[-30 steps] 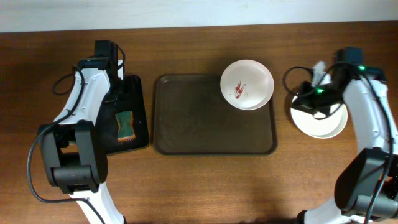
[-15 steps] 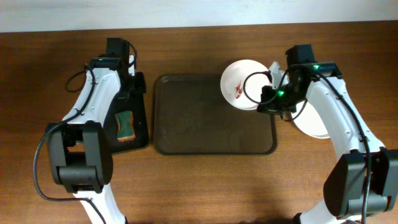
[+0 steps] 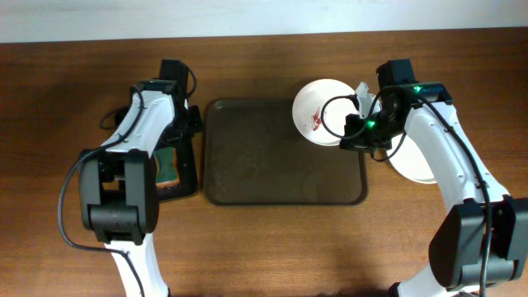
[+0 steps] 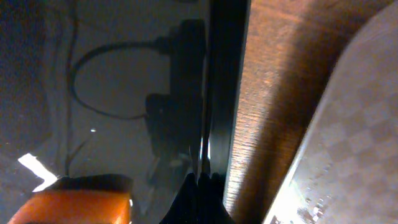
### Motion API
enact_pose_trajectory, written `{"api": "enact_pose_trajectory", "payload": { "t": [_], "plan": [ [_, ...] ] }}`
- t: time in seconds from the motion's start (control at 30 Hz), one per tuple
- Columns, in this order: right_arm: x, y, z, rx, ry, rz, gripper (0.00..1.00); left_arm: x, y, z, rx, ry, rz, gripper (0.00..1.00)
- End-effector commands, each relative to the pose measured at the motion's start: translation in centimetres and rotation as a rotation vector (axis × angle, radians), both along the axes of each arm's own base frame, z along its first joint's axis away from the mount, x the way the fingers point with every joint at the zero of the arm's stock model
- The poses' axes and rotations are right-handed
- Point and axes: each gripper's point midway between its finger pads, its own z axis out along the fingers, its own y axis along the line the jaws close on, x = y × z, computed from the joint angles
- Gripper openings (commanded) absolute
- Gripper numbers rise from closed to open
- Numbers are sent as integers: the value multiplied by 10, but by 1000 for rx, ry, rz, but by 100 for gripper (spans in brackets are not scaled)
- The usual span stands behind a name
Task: Clean dirty plates on tray and stack at the side
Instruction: 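Reach the right gripper to the last sauce plate's rim and grip it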
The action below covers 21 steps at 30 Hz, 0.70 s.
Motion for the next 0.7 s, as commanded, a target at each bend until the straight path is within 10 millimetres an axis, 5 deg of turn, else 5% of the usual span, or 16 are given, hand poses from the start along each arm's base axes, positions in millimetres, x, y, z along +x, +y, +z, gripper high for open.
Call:
{"api": "enact_pose_trajectory", "payload": {
  "t": [0.0, 0.67],
  "plan": [
    [4, 4, 6, 9, -23, 16, 4, 2, -11, -3, 3, -2, -9, 0],
    [3, 3, 5, 8, -19, 16, 4, 2, -38, -2, -60, -11, -91, 0]
  ]
}}
